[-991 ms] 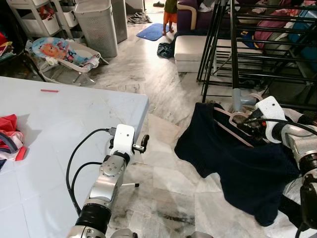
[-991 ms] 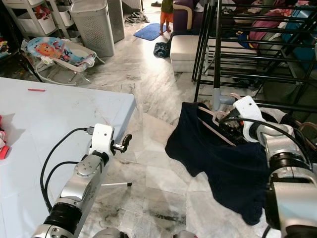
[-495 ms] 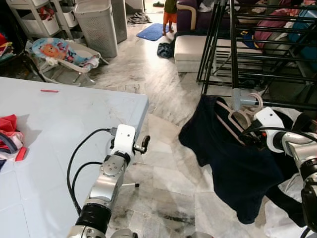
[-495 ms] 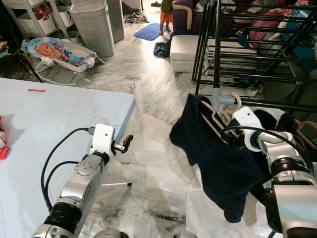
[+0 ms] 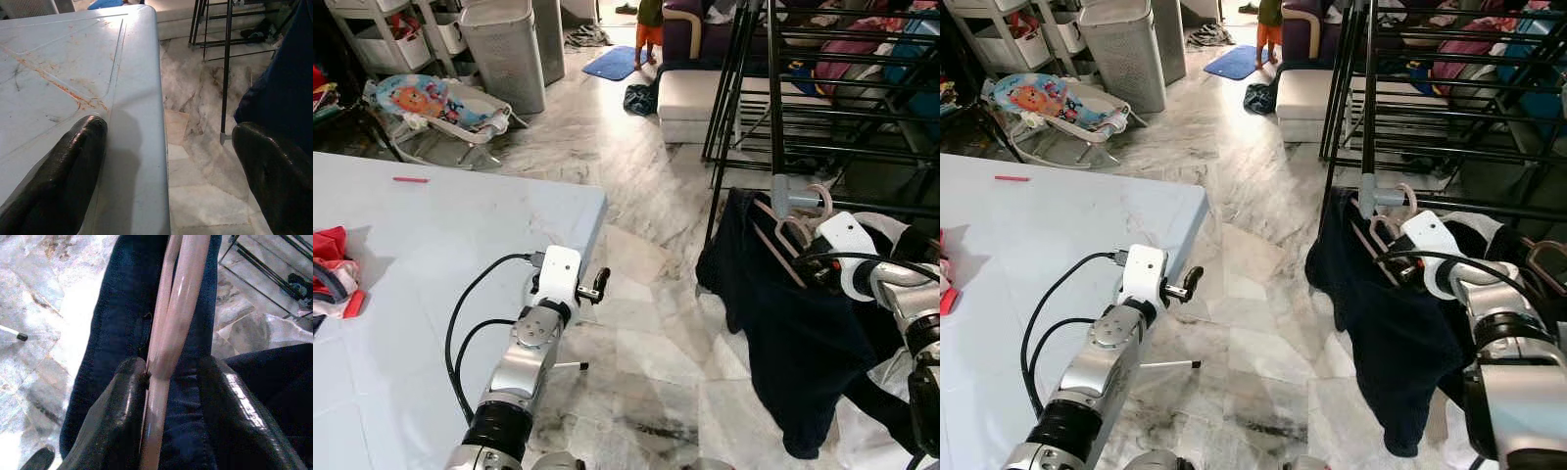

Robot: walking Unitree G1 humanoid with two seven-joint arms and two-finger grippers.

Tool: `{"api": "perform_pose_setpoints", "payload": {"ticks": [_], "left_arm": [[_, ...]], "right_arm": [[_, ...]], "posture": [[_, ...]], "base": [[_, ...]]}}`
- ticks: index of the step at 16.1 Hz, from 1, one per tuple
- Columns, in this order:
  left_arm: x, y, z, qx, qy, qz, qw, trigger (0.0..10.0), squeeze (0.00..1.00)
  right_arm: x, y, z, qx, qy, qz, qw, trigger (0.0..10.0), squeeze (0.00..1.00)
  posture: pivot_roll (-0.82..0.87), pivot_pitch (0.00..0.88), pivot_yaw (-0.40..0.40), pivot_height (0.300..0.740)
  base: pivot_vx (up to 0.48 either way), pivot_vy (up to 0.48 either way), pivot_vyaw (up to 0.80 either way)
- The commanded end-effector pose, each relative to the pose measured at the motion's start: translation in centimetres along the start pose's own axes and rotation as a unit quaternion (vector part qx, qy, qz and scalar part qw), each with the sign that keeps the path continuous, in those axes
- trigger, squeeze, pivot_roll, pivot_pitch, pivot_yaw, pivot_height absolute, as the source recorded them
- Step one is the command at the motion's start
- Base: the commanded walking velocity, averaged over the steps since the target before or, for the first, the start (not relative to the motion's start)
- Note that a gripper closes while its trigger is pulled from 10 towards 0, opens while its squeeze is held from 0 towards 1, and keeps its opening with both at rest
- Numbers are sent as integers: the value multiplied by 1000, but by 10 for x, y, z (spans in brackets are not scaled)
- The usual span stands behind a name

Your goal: Hang hanger

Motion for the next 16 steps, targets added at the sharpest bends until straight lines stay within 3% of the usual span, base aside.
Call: {"api": "perform_pose_setpoints", "payload": {"ticks": [1, 11, 16], "left_arm": [[4, -32, 6, -59, -10, -1, 998, 10000, 0], [5, -35, 6, -67, -13, -4, 998, 10000, 0], [4, -31, 5, -57, -10, -11, 998, 10000, 0]], "right_arm": [[1, 9, -1, 13, -7, -4, 1000, 0, 0], [-4, 15, -5, 25, -4, -6, 1000, 0, 0], [-12, 26, -9, 66, -1, -32, 997, 0, 0]], "posture": [[-26, 0, 28, 740], [-23, 0, 27, 740], [-26, 0, 31, 740]], "base": [[0, 0, 0], [0, 0, 0], [0, 0, 0]]}}
Point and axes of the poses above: a point about 5 cm out from each wrist's last joint towards the gripper, its own z axis pointing back from the gripper into the wrist, its own y axis along the axis of the wrist's last joint, x = y × z, the point moved 6 cm from there along -z, pointing out of the wrist towards the gripper, and after that the axes turned 5 degrees about -z, right-handed, at the moved point
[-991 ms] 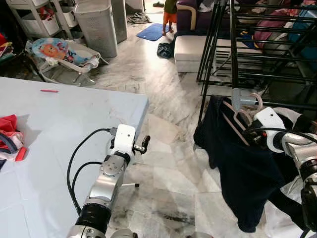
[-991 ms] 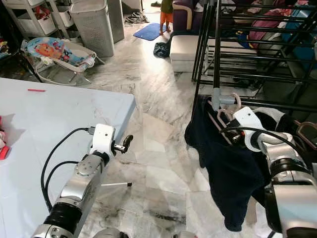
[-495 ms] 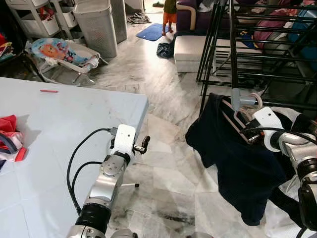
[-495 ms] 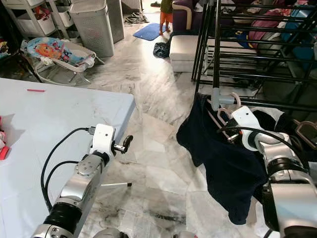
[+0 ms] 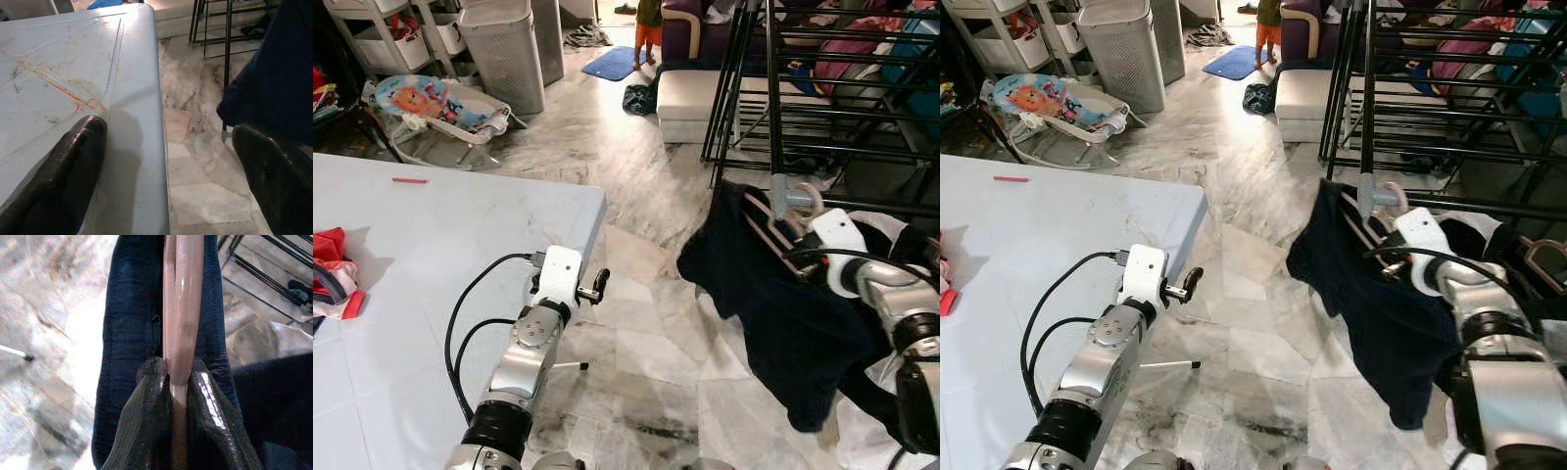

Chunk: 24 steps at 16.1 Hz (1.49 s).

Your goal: Hang hanger

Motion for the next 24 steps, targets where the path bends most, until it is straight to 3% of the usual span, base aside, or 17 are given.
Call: {"api": "perform_pose_setpoints", "payload": {"ticks": [1, 4, 5, 6, 8, 10, 11, 13, 15, 16, 19, 24], "left_arm": [[1, -25, 4, -45, -3, 0, 999, 10000, 0], [-4, -14, 6, -19, 7, 17, 1000, 10000, 0], [-8, -13, 11, -11, 12, 27, 999, 10000, 0], [-11, -15, 13, -8, 16, 31, 999, 10000, 0], [-12, -14, 16, -1, 20, 27, 999, 10000, 0], [-12, -14, 16, 0, 19, 26, 999, 10000, 0], [-9, -12, 15, 1, 12, 22, 1000, 10000, 0], [-7, -10, 13, 1, 4, 13, 1000, 10000, 0], [-5, -8, 12, 4, -5, 7, 1000, 10000, 0], [-5, -8, 11, 2, -6, 8, 1000, 10000, 0], [0, -15, 13, -11, -10, 8, 1000, 10000, 0], [-2, -21, 14, -26, -1, 4, 1000, 10000, 0]], "right_arm": [[-2, 18, -1, 39, -1, 0, 999, 0, 0], [-6, 21, -5, 73, -30, -9, 997, 0, 0], [-9, 9, -4, 92, -64, -28, 993, 3020, 0], [-18, -3, -3, 96, -67, -38, 992, 10000, 0], [-27, -22, 7, 131, -122, -53, 982, 10000, 0], [-32, -22, 14, 166, -153, -94, 969, 10000, 0], [-43, -22, 19, 180, -172, -107, 963, 10000, 0], [-39, -29, 25, 182, -230, -157, 943, 10000, 0], [-42, -22, 28, 194, -232, -162, 939, 10000, 0], [-31, -16, 30, 204, -256, -176, 929, 10000, 0], [-17, 7, 32, 229, -272, -175, 918, 10000, 0], [-16, 26, 15, 222, -250, -194, 922, 10000, 0]], "posture": [[-24, 0, 30, 740], [-17, 0, 17, 740], [-13, 0, 17, 740], [-12, 0, 19, 740], [-10, 0, 24, 740], [-14, 0, 48, 740], [-17, 0, 60, 740], [-24, 0, 80, 740], [-27, 0, 84, 740], [-28, 0, 84, 740], [-25, 0, 73, 740], [-17, 0, 60, 740]], "base": [[0, 0, 0], [0, 0, 0], [0, 0, 0], [0, 0, 0], [0, 0, 0], [0, 0, 0], [0, 0, 0], [0, 0, 0], [0, 0, 0], [0, 0, 0], [0, 0, 0], [0, 0, 0]]}}
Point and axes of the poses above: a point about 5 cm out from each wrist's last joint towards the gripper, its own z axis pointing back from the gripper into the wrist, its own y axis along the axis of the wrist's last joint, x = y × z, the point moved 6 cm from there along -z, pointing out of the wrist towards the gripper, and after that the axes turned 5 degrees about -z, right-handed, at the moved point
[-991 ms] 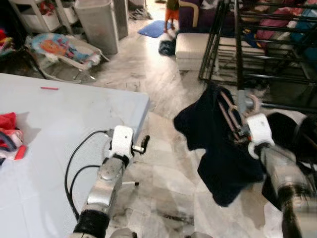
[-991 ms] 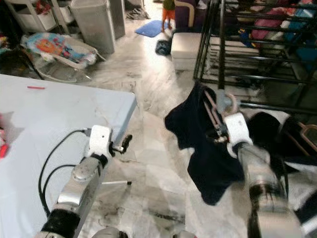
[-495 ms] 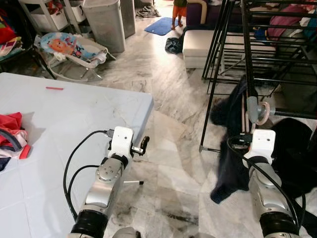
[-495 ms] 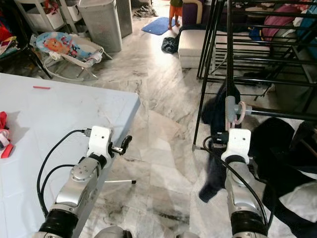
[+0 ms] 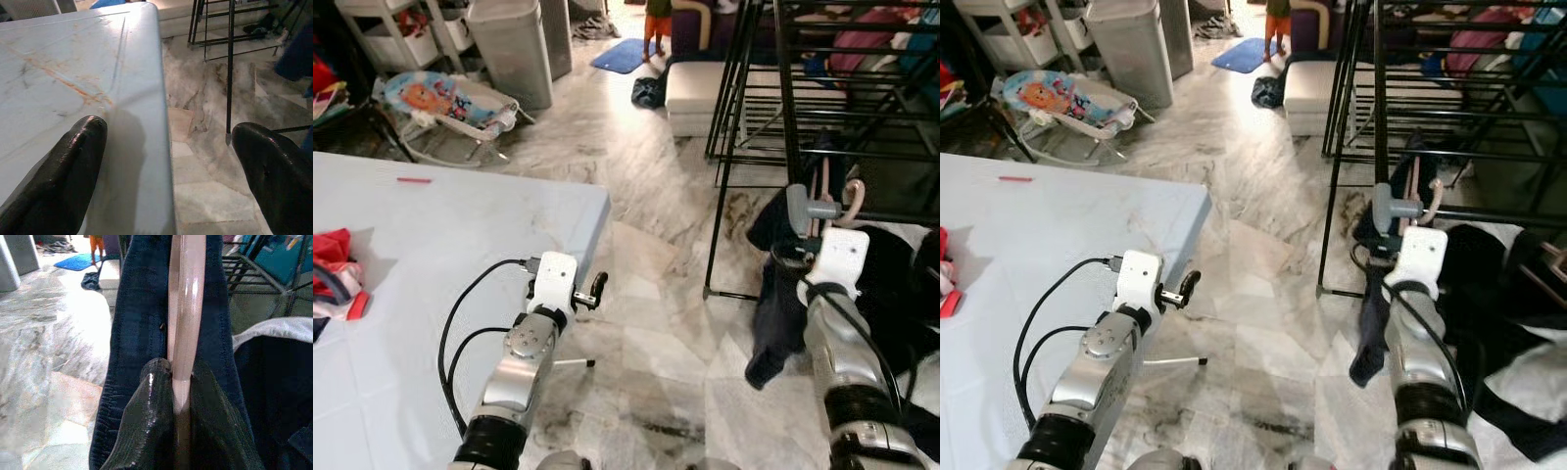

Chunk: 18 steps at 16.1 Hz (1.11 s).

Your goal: Hang hanger

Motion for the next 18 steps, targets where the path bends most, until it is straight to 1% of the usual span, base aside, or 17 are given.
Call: {"api": "perform_pose_setpoints", "payload": {"ticks": [1, 3, 5, 7, 9, 11, 12, 13, 15, 16, 17, 18], "left_arm": [[0, -20, 3, -40, -1, -1, 999, 10000, 0], [2, -19, 2, -37, -2, -1, 999, 10000, 0], [4, -17, 3, -33, -4, 1, 999, 10000, 0], [3, -18, 4, -33, -1, 6, 999, 10000, 0], [2, -18, 6, -30, 1, 12, 999, 10000, 0], [3, -18, 6, -28, -2, 12, 1000, 10000, 0], [6, -16, 4, -25, -8, 9, 1000, 10000, 0], [7, -15, 4, -24, -10, 8, 1000, 10000, 0], [7, -14, 3, -23, -11, 7, 1000, 10000, 0], [6, -14, 5, -22, -7, 4, 1000, 10000, 0], [5, -16, 6, -24, -6, 5, 1000, 10000, 0], [5, -16, 7, -24, -6, 5, 1000, 10000, 0]], "right_arm": [[-5, 20, -6, 29, 7, -9, 1000, 10000, 0], [-2, 32, -13, 43, -2, -13, 999, 10000, 0], [1, 39, -14, 56, -3, -19, 998, 10000, 0], [5, 34, -5, 61, 1, -10, 998, 10000, 0], [17, 22, 23, 76, -4, -14, 997, 10000, 0], [18, 22, 31, 89, -2, -4, 996, 10000, 0], [20, 21, 39, 98, -7, 9, 995, 10000, 0], [21, 20, 42, 98, -11, 10, 995, 10000, 0], [21, 7, 46, 75, -12, 21, 997, 10000, 0], [16, -28, 62, 9, 0, 24, 1000, 10000, 0], [16, -42, 69, -23, -3, 19, 1000, 10000, 0], [16, -45, 70, -28, -5, 10, 1000, 10000, 0]], "posture": [[-17, 0, 60, 740], [-17, 0, 57, 740], [-16, 0, 50, 740], [-15, 0, 48, 740], [-29, 0, 53, 740], [-36, 0, 60, 740], [-38, 0, 62, 740], [-38, 0, 62, 740], [-41, 0, 63, 740], [-42, 0, 62, 740], [-42, 0, 62, 740], [-42, 0, 62, 740]], "base": [[0, 0, 0], [0, 0, 0], [0, 0, 0], [0, 0, 0], [0, 0, 0], [0, 0, 0], [0, 0, 0], [0, 0, 0], [0, 0, 0], [0, 0, 0], [0, 0, 0], [0, 0, 0]]}}
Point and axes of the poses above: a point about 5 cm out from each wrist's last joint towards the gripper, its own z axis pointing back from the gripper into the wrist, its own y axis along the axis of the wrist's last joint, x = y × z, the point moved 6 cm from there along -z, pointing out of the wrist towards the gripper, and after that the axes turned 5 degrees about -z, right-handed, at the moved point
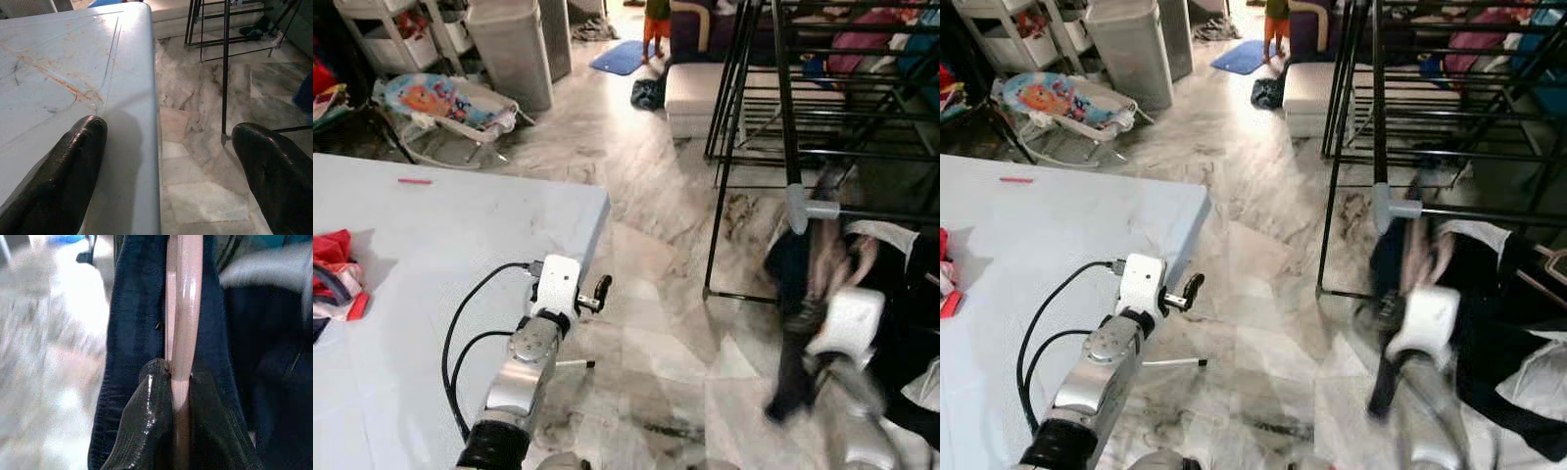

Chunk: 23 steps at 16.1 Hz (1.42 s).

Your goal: Hang hanger

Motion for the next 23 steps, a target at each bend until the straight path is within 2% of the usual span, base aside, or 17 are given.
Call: {"api": "perform_pose_setpoints", "payload": {"ticks": [1, 3, 5, 10, 13, 17, 23], "left_arm": [[-2, -17, 5, -28, 1, -5, 1000, 10000, 0], [-1, -16, 5, -27, 0, -6, 1000, 10000, 0], [-1, -11, 2, -20, -1, -12, 1000, 10000, 0], [0, -9, 1, -15, -1, -13, 1000, 10000, 0], [0, -1, -1, 3, -2, -5, 1000, 10000, 0], [1, 2, -2, 14, -7, -12, 1000, 10000, 0], [8, -1, -4, 12, -16, -8, 1000, 10000, 0]], "right_arm": [[-6, 10, -2, 12, 11, -10, 1000, 10000, 0], [-10, 5, -1, 2, 14, -28, 1000, 10000, 0], [-20, -6, -1, -36, 35, -5, 999, 10000, 0], [-30, 4, -4, -21, 67, 11, 997, 10000, 0], [-38, 10, -6, -7, 83, 24, 996, 10000, 0], [-36, 7, -6, -10, 75, 22, 997, 10000, 0], [-35, 5, -12, -15, 65, 17, 998, 10000, 0]], "posture": [[-34, 0, 54, 740], [-34, 0, 57, 740], [-35, 0, 58, 740], [-36, 0, 54, 740], [-36, 0, 54, 740], [-41, 0, 57, 740], [-43, 0, 57, 740]], "base": [[0, 0, 0], [0, 0, 0], [0, 0, 0], [-267, 0, 0], [0, 0, 0], [0, 0, 0], [0, -296, 0]]}}
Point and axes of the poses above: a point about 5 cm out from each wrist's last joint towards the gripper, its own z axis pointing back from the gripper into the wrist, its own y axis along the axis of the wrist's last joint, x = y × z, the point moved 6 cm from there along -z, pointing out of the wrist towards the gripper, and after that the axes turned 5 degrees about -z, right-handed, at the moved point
